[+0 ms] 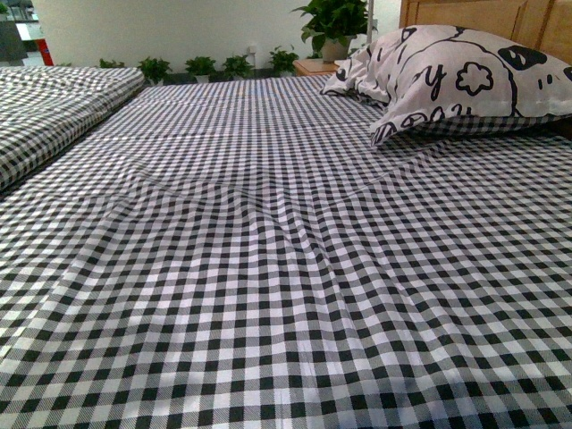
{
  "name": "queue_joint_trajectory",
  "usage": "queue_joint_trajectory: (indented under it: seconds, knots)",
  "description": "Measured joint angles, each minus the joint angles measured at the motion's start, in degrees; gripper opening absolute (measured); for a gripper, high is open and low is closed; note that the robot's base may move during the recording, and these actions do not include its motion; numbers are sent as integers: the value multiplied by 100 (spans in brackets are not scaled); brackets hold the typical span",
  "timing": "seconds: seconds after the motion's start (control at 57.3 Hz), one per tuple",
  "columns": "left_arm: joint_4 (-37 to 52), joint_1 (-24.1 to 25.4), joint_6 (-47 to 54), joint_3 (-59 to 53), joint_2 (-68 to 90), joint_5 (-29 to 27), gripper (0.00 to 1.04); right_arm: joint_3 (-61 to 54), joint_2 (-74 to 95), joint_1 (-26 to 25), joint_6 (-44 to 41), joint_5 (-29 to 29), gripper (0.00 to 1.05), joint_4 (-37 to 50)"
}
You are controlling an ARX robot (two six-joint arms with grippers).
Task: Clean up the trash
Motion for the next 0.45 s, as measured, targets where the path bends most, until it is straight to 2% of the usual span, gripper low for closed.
queue_joint_trajectory:
  seconds: [0.453]
  knots:
    - [0,0,0,0,0,0,29,0,0,0,-2,2,20,0]
